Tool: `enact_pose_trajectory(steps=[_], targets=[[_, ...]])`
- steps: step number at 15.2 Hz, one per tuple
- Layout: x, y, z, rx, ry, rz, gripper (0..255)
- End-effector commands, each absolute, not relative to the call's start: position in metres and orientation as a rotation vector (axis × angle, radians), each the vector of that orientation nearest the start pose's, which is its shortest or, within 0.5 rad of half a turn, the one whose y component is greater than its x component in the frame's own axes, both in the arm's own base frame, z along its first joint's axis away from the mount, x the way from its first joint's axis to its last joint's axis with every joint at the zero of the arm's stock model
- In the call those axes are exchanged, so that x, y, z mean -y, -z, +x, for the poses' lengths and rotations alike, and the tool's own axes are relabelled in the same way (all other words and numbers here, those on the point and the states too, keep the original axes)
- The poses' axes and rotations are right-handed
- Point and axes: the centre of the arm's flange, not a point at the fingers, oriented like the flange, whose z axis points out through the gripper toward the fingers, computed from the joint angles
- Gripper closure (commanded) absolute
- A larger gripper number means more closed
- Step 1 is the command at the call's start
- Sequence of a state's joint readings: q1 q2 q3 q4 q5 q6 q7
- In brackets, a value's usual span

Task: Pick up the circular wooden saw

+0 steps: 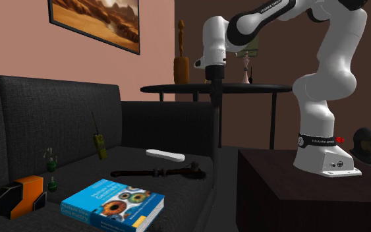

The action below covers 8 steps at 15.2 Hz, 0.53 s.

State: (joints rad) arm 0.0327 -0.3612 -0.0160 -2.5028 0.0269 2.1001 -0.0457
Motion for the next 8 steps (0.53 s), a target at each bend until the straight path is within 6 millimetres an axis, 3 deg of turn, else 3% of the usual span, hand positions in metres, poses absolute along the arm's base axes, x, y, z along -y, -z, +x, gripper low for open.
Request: enact_pose_trajectory(steps=[1,8], targets=[[-0.011,-0.387,0.432,0.116,-0.049,-3.12,0],[-0.025,-0.318,0.488,0.249,-0.005,-3.144,0]])
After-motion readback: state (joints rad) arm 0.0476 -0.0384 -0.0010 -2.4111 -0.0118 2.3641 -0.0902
